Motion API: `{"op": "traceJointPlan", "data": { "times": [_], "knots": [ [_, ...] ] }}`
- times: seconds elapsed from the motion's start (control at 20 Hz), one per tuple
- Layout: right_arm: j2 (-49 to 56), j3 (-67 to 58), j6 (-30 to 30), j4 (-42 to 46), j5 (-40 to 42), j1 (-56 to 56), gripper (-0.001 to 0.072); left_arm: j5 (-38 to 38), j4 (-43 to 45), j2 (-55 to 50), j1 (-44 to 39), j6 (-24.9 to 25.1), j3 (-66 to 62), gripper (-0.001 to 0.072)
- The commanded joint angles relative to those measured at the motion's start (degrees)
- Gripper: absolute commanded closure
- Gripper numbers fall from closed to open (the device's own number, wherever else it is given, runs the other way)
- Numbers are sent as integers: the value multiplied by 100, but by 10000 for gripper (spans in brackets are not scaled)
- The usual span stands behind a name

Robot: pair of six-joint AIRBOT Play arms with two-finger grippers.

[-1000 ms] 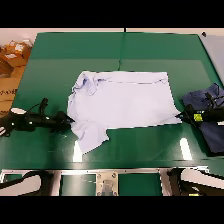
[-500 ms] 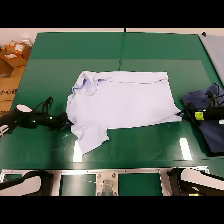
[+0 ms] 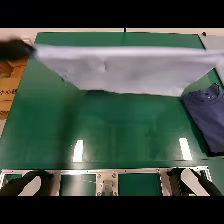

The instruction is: Fold the shirts.

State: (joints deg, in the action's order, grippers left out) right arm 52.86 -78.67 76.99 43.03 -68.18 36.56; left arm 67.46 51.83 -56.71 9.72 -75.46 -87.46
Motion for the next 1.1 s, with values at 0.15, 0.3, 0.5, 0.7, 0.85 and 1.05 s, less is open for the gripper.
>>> {"op": "traceJointPlan", "data": {
  "times": [0.15, 0.3, 0.5, 0.7, 0.85, 1.05],
  "knots": [
    [-1161, -2382, 831, -35, 975, 184, 699, 118, 37, 566, 4, -111, -4216, 681],
    [-1438, -2778, 833, 201, 986, 271, 699, 542, 33, 568, 4, -424, -4524, 681],
    [-1467, -2520, 833, 299, 872, 269, 699, 922, 136, 568, 4, -621, -3792, 681],
    [-1357, -1204, 678, 122, 859, 238, 699, 675, 131, 437, 4, -658, -2240, 681],
    [-938, 101, 140, -323, 1001, -33, 699, 295, -127, -74, 2, -411, -1346, 681],
    [341, 1534, -498, -317, 2157, -1115, 698, -275, -516, -1377, -184, 92, -525, 680]
  ]
}}
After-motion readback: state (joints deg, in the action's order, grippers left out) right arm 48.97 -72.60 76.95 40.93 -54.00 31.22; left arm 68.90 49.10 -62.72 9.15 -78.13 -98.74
